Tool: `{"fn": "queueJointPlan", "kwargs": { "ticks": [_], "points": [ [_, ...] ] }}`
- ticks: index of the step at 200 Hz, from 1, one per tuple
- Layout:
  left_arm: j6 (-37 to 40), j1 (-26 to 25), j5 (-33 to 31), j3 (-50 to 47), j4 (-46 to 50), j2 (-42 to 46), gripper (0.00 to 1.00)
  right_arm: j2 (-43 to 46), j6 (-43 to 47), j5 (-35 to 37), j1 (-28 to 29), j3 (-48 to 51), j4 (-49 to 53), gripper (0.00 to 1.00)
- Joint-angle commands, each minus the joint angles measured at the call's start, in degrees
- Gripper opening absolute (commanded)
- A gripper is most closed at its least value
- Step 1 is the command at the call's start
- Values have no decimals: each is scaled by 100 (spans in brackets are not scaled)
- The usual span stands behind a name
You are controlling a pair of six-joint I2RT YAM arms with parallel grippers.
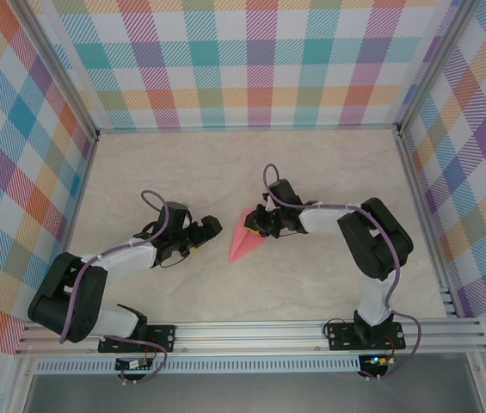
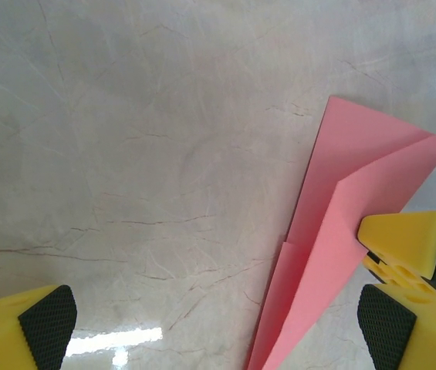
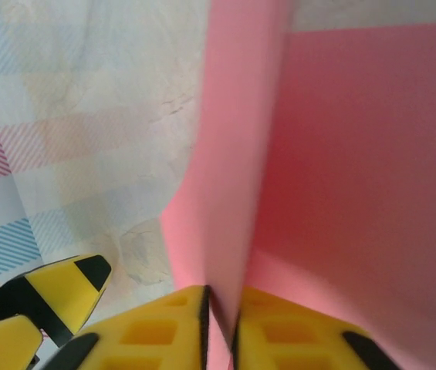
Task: Fold a paper plane with a square sheet of paper (pick it up from the middle)
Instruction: Pick up the paper from the center of the table, then turn over the paper at the center of the table.
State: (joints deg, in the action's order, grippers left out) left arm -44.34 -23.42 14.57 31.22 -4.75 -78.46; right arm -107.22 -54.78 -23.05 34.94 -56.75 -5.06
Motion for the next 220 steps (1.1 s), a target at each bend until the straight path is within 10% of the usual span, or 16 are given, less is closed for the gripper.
{"fn": "queueJointPlan", "kwargs": {
  "ticks": [1, 111, 220],
  "points": [
    [-79, 93, 364, -81, -184, 146, 96, 3, 53, -108, 22, 7, -434, 9],
    [-1211, 83, 2452, -263, -2676, 289, 98, 1060, -555, -1966, -558, 37, -1677, 7],
    [-1868, -110, 2378, -316, -3975, 188, 43, 1048, -973, -2485, -567, 161, -2063, 8]
  ]
}}
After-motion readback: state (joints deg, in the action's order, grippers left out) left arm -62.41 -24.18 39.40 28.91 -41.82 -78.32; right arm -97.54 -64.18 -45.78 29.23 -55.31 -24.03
